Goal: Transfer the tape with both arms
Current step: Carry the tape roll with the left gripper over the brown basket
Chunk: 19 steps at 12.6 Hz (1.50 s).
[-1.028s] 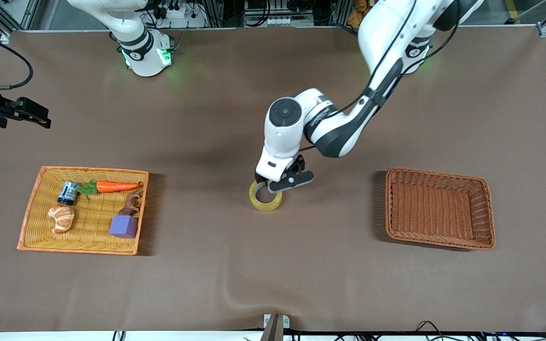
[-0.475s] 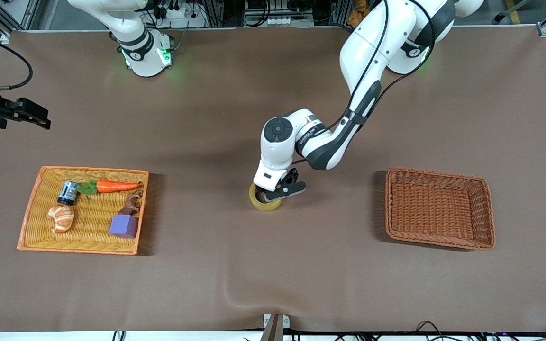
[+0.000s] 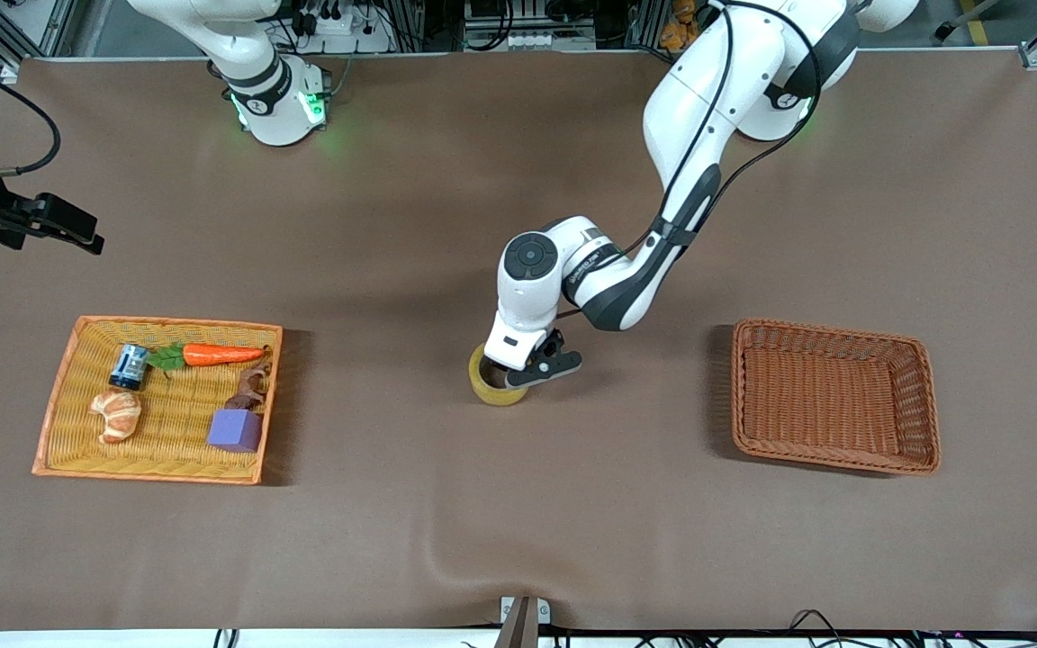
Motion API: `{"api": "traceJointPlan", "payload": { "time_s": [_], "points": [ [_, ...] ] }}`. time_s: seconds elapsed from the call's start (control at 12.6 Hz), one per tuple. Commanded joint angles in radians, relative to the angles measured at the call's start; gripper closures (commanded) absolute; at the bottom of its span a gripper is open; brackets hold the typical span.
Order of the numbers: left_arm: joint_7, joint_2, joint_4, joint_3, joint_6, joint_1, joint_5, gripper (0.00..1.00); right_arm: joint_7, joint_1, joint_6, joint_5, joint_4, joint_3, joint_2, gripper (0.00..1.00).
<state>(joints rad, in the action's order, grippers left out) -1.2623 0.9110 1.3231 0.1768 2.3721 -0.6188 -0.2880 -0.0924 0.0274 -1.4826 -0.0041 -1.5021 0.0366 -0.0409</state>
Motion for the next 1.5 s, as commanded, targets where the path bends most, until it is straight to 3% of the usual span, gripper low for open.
{"api": "traceJointPlan", "payload": {
  "time_s": [0.0,0.16,0.32,0.63,0.95,1.19,1.42],
  "points": [
    [-0.014,-0.142,0.027,0.009,-0.116,0.056,-0.016,1.0,-0.016,0.022,0.01,0.019,-0.004,0.014,0.015,0.0],
    [0.024,-0.26,0.071,0.032,-0.188,0.123,0.016,1.0,-0.013,0.022,0.021,0.019,-0.004,0.014,0.015,0.0],
    [0.191,-0.395,0.16,0.088,-0.215,0.245,0.044,1.0,-0.012,0.022,0.022,0.019,-0.004,0.014,0.013,0.0],
    [0.736,-0.547,0.219,0.122,-0.466,0.505,0.145,1.0,-0.013,0.019,0.021,0.019,-0.004,0.006,0.013,0.0],
    [1.039,-0.558,0.343,0.122,-0.449,0.695,0.142,1.0,-0.013,0.02,0.016,0.019,-0.004,0.006,0.012,0.0],
    [1.252,-0.509,0.438,0.122,-0.268,0.841,0.138,1.0,-0.016,0.019,0.01,0.019,-0.004,0.006,0.01,0.0],
    [1.33,-0.414,0.475,0.121,-0.122,0.89,0.136,1.0,-0.016,0.02,0.01,0.019,-0.003,0.005,0.012,0.0]
  ]
}}
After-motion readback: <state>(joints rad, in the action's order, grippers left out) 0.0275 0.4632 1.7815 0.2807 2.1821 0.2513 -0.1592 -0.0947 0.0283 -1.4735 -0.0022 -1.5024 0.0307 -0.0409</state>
